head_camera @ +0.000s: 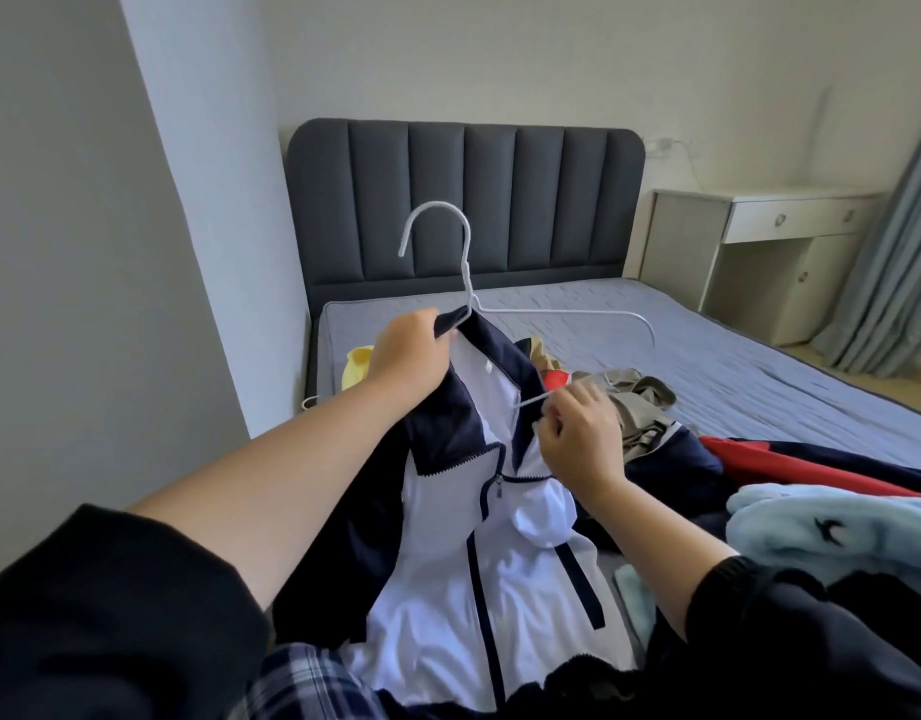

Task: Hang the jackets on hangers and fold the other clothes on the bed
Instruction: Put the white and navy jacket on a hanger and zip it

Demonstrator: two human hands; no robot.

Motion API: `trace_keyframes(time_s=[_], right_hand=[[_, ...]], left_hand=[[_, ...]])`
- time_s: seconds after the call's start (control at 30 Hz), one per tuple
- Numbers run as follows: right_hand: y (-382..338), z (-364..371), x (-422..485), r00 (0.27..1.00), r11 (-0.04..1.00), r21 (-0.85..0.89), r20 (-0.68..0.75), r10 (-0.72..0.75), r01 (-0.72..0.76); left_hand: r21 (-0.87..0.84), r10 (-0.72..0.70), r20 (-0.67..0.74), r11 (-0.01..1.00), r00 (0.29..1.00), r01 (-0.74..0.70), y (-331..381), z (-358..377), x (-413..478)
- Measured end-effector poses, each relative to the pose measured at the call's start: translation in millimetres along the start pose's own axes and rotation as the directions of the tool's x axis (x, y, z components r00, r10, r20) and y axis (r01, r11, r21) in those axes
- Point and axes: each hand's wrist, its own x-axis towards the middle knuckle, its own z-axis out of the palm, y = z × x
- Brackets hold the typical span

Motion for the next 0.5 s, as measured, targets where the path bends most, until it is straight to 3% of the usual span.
trace_keyframes(time_s=[0.07,0.13,0.2,0.33,0.43,0.5], right_hand=[[14.1,10.8,-20.3,0.957,0.975,-0.035,0.186,0.224,-0.221],[20.8,21.6,-28.9,0.825,0.87,-0.043,0.297,0.48,-0.49],[23.2,30.6,-25.1,0.696,0.743,0.041,0.388,0.604,-0.668],[30.8,35.4,-12.9,0.645,0.69,0.126,0.502,0.576,-0.713],[49.0,28.3,-4.8,0.664,0.69,0.14,0.458,0.591,-0.71],[57.7,21.3,0.4,0.631,0.589,0.251,0.454,0.629,-0.768]], left_hand=[[-0.049,-0.017,-0.01,0.999,1.0,0.016,-5.0,2.7,-2.7],[-0.092,-0.007,-0.006,0.996,1.0,0.006,-8.5,4.4,-7.0],[-0.123,0.024,0.011,0.992,1.0,-0.023,-11.5,6.0,-10.9],[-0.117,0.067,0.02,0.991,0.998,-0.065,-22.7,4.4,-16.3],[0.008,0.062,0.045,0.998,0.997,-0.063,-38.8,-1.6,-18.6],[0.008,0.057,0.063,0.998,0.996,-0.058,-49.4,-4.8,-20.0]])
